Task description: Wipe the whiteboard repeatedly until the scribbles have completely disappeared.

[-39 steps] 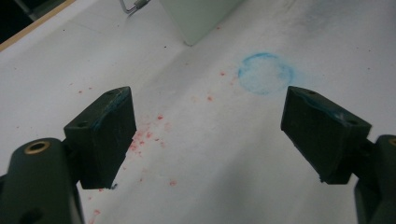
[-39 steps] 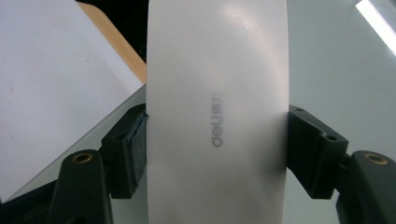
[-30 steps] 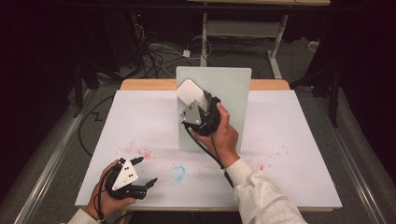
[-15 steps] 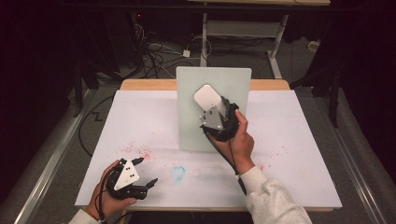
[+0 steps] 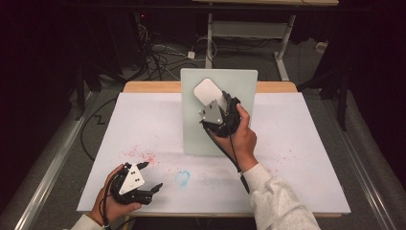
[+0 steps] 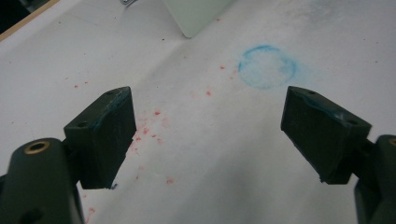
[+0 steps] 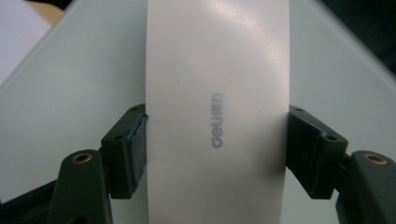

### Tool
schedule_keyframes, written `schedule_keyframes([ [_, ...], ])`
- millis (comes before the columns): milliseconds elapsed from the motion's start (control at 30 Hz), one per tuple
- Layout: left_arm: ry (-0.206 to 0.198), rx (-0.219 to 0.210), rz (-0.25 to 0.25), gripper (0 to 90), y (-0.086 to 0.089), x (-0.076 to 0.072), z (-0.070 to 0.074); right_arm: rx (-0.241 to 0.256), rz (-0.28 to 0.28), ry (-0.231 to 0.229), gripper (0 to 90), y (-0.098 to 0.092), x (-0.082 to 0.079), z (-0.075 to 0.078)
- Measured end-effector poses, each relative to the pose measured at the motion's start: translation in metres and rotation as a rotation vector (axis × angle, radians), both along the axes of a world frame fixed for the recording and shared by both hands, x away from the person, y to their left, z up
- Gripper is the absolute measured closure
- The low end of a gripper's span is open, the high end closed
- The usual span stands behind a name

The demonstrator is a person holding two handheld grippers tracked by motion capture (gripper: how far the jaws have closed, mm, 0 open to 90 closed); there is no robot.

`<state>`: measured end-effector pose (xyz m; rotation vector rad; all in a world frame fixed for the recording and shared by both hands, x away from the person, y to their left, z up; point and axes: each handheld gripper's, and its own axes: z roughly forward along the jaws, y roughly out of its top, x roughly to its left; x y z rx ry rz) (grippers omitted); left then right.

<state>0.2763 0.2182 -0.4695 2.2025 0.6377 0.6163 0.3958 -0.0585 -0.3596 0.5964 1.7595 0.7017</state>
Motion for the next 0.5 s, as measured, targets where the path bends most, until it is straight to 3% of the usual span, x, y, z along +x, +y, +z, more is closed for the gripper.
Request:
schedule_keyframes([
  [133,-0.004,-0.003,0.003,17.4,0.001,-0.001,0.000,0.016,0.044,0.044,31.0,-0.003,-0.007,-0.009],
  [500,-0.015,0.002,0.011,17.3,0.000,-0.001,0.002,0.089,0.139,0.044,31.0,-0.036,-0.032,-0.003],
])
